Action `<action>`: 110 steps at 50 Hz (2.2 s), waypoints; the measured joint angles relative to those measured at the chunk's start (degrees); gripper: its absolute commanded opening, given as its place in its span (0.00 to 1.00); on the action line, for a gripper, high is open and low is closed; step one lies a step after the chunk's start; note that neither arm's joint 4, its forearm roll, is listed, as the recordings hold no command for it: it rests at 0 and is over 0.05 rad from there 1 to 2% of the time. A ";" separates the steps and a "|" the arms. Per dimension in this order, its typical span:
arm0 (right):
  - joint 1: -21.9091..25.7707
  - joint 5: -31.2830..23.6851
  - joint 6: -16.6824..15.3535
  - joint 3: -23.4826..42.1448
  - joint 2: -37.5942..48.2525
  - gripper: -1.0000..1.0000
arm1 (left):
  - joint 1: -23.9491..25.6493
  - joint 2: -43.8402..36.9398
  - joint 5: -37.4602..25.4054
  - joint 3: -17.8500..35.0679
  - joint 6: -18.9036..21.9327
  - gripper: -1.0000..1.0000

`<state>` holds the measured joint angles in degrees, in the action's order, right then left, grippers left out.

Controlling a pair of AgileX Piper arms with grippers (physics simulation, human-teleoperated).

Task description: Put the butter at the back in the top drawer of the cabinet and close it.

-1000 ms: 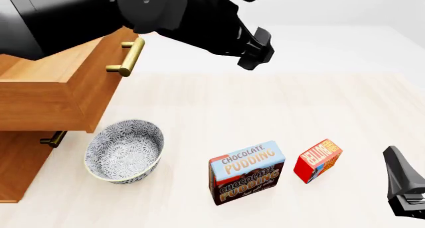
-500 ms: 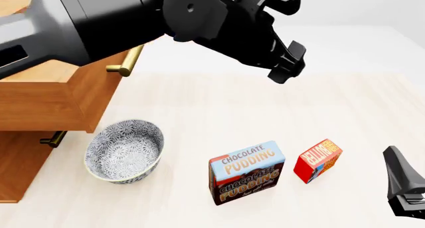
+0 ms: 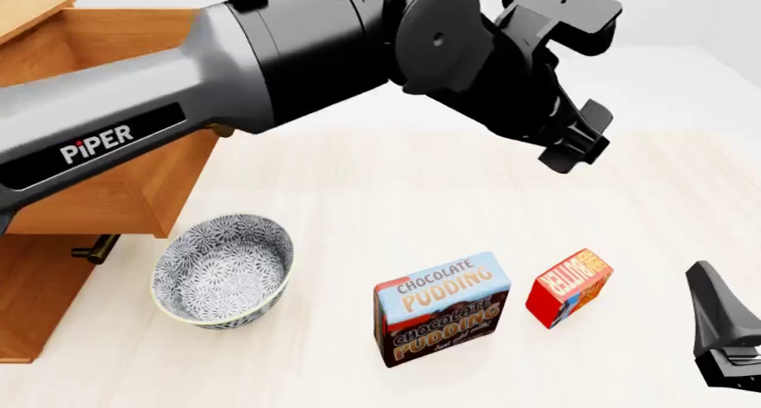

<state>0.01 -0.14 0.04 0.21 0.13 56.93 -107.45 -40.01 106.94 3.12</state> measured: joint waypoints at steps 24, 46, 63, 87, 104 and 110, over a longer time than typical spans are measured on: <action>0.00 0.00 0.00 0.00 0.00 1.00 | 1.62 -7.77 -1.92 6.98 -0.30 1.00; 0.01 0.00 0.00 0.00 0.00 1.00 | 2.05 -11.32 -1.77 8.42 -1.14 1.00; 0.00 0.00 0.00 0.00 0.00 1.00 | 1.92 -13.50 -1.38 8.58 -1.86 1.00; 0.00 0.00 0.00 0.00 0.00 1.00 | 1.81 -17.30 -1.49 10.57 -2.59 1.00; 0.00 0.00 -0.01 0.00 0.00 1.00 | 2.30 -19.72 -1.96 12.69 -3.20 1.00; 0.00 0.00 0.00 0.00 0.00 1.00 | 2.52 -20.38 -2.11 13.33 -3.45 1.00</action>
<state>0.01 -0.14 0.03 0.21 0.13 59.45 -127.84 -42.12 120.27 -0.33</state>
